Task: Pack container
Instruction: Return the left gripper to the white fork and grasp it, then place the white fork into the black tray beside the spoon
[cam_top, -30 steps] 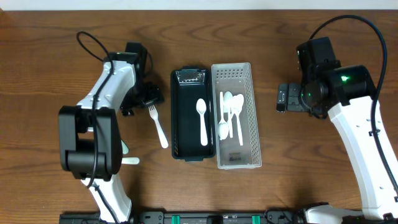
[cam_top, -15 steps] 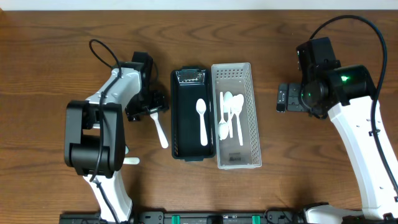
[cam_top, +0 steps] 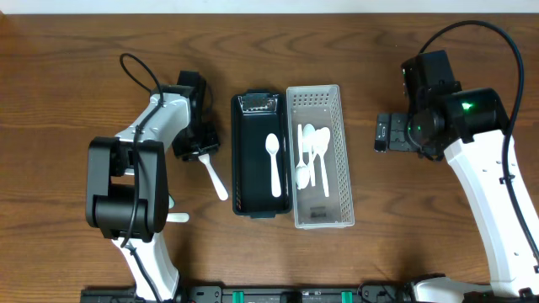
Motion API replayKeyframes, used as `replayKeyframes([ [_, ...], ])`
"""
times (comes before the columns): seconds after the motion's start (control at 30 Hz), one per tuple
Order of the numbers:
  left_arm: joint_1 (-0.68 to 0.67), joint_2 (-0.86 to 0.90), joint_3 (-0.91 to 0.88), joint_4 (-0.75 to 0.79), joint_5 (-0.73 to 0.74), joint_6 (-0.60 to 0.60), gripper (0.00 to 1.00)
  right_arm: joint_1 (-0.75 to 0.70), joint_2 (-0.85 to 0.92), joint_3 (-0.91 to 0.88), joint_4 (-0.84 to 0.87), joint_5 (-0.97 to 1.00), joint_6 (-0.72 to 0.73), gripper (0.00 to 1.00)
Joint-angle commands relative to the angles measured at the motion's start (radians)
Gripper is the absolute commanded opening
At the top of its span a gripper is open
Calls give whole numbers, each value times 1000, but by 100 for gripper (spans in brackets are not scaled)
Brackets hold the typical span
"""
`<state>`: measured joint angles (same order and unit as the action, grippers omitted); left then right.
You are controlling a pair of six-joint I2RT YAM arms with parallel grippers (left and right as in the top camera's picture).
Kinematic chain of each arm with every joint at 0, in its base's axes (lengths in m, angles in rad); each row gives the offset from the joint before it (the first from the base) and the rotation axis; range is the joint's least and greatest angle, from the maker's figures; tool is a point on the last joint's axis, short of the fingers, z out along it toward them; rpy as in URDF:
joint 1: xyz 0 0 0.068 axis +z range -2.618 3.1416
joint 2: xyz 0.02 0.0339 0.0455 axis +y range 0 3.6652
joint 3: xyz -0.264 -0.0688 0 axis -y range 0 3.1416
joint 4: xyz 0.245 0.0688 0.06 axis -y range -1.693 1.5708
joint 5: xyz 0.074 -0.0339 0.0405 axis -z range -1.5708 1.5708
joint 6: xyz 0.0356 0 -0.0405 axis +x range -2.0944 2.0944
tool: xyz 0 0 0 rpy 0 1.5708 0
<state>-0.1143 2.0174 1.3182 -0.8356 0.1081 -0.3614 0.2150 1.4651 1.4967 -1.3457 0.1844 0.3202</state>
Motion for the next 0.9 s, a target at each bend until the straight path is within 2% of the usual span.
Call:
replayKeyframes([
  [0.0,-2,23,-30,6,23,10,31,-6,-1,-1,-2,14,-15,99],
  [0.3,-2,23,-30,3,23,9,20,-6,-1,-1,-1,14,-15,99],
  [0.43,-2,16,-26,-2,23,9,19,-6,-1,-1,-1,14,-15,99],
  [0.53,-2,-10,5,-50,23,9,12,-6,-1,-1,-2,14,-15,99],
  [0.7,-27,-143,101,-161,23,10,11,-6,-1,-1,0,14,-15,99],
  [0.87,-121,-340,140,-170,17,13,6,-6,-1,-1,9,14,-15,99],
])
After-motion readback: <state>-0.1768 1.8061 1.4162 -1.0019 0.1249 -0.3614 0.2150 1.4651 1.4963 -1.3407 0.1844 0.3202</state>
